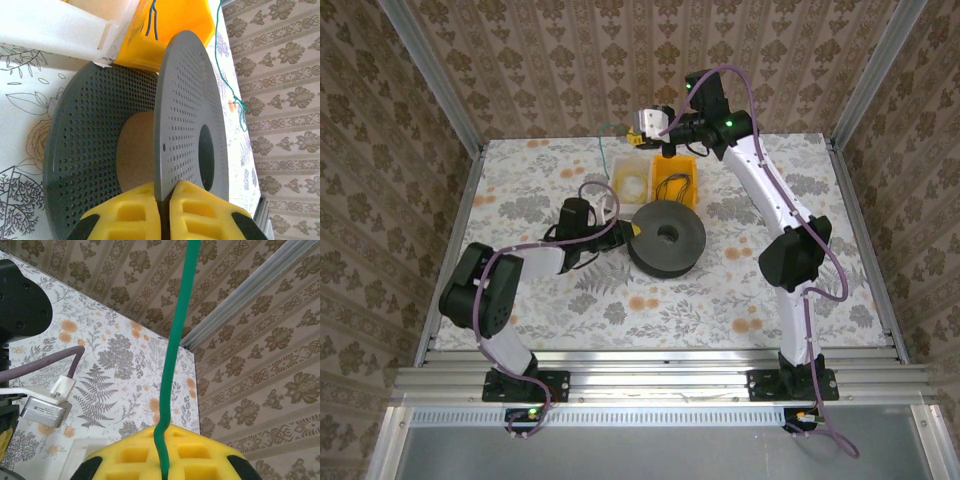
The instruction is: Wrap the cables
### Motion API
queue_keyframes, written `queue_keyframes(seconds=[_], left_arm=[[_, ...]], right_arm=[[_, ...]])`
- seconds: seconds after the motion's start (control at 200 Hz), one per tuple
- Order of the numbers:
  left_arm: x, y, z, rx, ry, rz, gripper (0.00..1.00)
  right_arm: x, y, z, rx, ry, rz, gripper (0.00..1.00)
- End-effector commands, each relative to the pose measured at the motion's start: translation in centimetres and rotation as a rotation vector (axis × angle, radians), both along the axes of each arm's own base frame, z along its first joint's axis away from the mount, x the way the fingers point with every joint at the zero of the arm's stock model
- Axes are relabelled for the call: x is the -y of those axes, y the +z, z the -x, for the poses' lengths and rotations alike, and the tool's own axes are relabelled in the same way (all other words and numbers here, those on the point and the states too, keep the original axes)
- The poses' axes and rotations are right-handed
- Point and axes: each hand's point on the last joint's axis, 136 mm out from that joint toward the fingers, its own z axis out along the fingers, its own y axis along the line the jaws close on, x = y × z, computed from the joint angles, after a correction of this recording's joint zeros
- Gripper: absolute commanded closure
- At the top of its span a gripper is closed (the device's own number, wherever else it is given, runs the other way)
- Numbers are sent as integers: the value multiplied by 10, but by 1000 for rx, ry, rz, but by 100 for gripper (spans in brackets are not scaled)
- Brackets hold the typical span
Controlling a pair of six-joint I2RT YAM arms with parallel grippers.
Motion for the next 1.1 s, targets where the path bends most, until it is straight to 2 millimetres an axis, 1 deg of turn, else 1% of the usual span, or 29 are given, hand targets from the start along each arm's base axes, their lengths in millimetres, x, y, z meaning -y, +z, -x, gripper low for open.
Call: queue_keyframes(seconds=[0.0, 0.075, 0.225, 0.335, 0.35, 0.365, 0.43, 0.555, 0.57, 0.63, 0.695, 0.755, 0.855, 0.92, 0.935, 0.94, 0.97, 1.03, 1.095], left_arm=[[-1, 19, -1, 77, -25, -50, 100], [-6, 29, 3, 86, -34, -94, 100], [-26, 62, 13, 141, -34, -244, 100], [-37, 81, 21, 154, -45, -313, 100], [-38, 81, 22, 151, -46, -318, 100], [-38, 84, 23, 152, -50, -320, 100], [-41, 86, 27, 149, -48, -335, 100], [-49, 84, 33, 129, -38, -373, 100], [-43, 84, 39, 132, -62, -379, 100], [-46, 89, 42, 136, -58, -420, 100], [-51, 95, 43, 146, -52, -491, 100], [-52, 104, 44, 169, -58, -563, 100], [-51, 116, 46, 207, -70, -686, 100], [-54, 120, 46, 235, -67, -802, 100], [-52, 124, 46, 244, -74, -819, 100], [-54, 122, 46, 245, -69, -840, 100], [-53, 127, 45, 262, -68, -881, 100], [-48, 128, 44, 282, -83, -928, 100], [-44, 124, 42, 288, -89, -968, 100]], right_arm=[[3, 23, 12, 49, 30, -34, 100], [4, 23, 13, 51, 29, -35, 100], [7, 23, 14, 54, 23, -39, 100], [10, 20, 15, 44, 16, -41, 100], [11, 18, 15, 39, 13, -39, 100], [11, 22, 14, 59, 14, -48, 100], [12, 21, 14, 63, 11, -50, 100], [15, 20, 16, 65, 6, -54, 100], [16, 20, 16, 65, 5, -54, 100], [18, 22, 17, 70, 3, -56, 100], [20, 21, 18, 70, 1, -57, 100], [22, 23, 19, 75, 0, -61, 100], [24, 20, 20, 72, -5, -62, 100], [26, 19, 20, 70, -9, -64, 100], [27, 19, 20, 71, -10, -66, 100], [27, 19, 20, 70, -11, -66, 100], [28, 18, 21, 70, -14, -68, 100], [30, 16, 21, 67, -18, -70, 100], [32, 14, 21, 63, -21, -71, 100]])
